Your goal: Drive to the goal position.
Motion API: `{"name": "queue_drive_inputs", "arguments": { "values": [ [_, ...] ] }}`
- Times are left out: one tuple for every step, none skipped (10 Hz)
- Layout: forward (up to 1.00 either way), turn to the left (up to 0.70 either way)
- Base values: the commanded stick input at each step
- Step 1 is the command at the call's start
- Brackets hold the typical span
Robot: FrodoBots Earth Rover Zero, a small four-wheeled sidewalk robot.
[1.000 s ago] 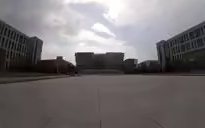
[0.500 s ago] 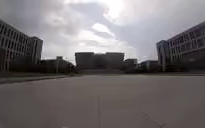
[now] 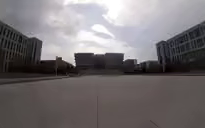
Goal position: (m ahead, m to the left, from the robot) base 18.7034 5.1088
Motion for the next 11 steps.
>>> {"name": "queue_drive_inputs", "arguments": {
  "values": [
    [0.70, 0.00],
    [0.70, 0.00],
    [0.70, 0.00],
    [0.70, 0.00],
    [0.70, 0.00],
    [0.70, 0.00],
    [0.70, 0.00],
    [0.70, 0.00],
    [0.70, 0.00],
    [0.70, 0.00],
    [0.70, 0.00]
  ]
}}
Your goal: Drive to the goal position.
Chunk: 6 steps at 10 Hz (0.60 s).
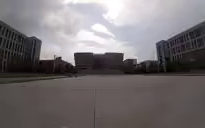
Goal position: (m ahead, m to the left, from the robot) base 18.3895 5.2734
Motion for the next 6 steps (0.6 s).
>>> {"name": "queue_drive_inputs", "arguments": {
  "values": [
    [0.70, 0.00],
    [0.70, 0.00],
    [0.70, 0.00],
    [0.70, 0.00],
    [0.70, 0.00],
    [0.70, 0.00]
  ]
}}
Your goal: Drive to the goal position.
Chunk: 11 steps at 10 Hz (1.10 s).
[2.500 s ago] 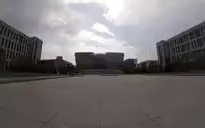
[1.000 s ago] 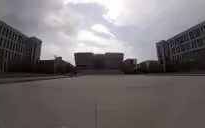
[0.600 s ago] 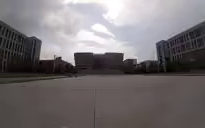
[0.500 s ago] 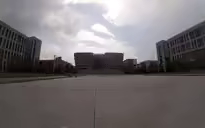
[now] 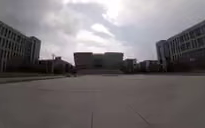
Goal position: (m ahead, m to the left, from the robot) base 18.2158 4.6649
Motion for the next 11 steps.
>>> {"name": "queue_drive_inputs", "arguments": {
  "values": [
    [0.70, 0.00],
    [0.70, 0.00],
    [0.70, 0.00],
    [0.70, 0.00],
    [0.70, 0.00],
    [0.70, 0.00],
    [0.70, 0.00],
    [0.70, 0.00],
    [0.70, 0.00],
    [0.70, 0.00],
    [0.70, 0.00]
  ]
}}
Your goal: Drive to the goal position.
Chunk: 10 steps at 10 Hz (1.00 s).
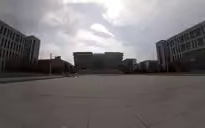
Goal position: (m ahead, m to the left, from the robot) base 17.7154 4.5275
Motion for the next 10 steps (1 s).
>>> {"name": "queue_drive_inputs", "arguments": {
  "values": [
    [0.70, 0.00],
    [0.70, 0.00],
    [0.70, 0.00],
    [0.70, 0.00],
    [0.70, 0.09],
    [0.70, 0.29],
    [0.70, 0.35],
    [0.70, 0.00],
    [0.70, 0.00],
    [0.70, 0.00]
  ]
}}
